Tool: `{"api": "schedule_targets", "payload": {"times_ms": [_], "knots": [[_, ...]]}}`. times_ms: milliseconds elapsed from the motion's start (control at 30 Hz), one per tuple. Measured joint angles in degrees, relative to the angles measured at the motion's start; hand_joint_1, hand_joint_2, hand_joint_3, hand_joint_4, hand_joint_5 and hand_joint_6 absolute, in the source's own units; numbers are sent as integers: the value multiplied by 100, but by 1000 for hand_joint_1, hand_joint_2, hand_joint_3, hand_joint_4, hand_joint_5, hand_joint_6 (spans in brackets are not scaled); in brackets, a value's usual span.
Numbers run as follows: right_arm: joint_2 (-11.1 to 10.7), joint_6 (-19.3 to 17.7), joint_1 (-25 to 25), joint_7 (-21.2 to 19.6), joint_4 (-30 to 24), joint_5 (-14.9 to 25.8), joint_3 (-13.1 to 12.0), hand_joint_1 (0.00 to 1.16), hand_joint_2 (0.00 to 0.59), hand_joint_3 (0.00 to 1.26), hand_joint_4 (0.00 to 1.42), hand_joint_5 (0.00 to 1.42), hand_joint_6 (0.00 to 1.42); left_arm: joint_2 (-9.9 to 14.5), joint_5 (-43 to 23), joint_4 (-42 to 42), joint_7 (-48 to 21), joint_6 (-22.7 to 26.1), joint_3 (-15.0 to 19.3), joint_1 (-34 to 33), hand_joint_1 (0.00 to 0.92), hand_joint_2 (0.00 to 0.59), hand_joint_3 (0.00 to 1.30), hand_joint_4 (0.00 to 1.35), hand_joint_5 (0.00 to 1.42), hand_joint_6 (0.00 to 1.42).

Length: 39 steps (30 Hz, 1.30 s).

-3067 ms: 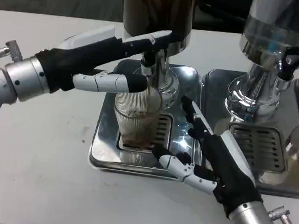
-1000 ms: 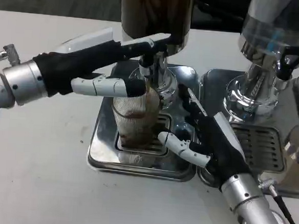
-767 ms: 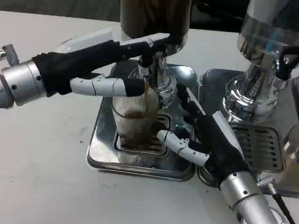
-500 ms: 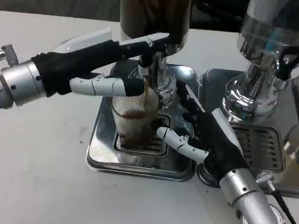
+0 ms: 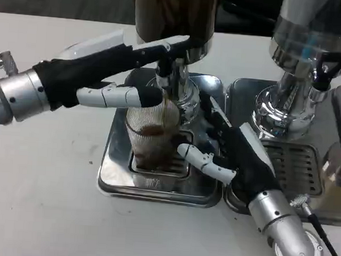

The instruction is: Grasp the cup under the faucet to collect the drink, then remove the cup.

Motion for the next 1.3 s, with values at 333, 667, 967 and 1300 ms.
{"api": "schedule_targets", "payload": {"times_ms": [333,667,967,1300], "knots": [[16,-24,-59,0,51,1,-3,571,264,0,0,2,48,-34,-358,35,-70,64,74,85,0,46,98,27,69,19],[48,-37,-58,-1,134,2,-23,570,270,4,0,3,48,-130,-393,113,-97,67,229,87,0,53,107,37,80,23],[59,-76,-58,-2,181,-1,-33,570,271,5,0,3,48,-269,-605,125,-236,65,397,104,0,53,114,42,86,37],[61,-124,-58,-2,207,-4,-34,570,272,12,0,3,48,-463,-1049,131,-648,483,633,103,0,58,115,46,92,39]]}}
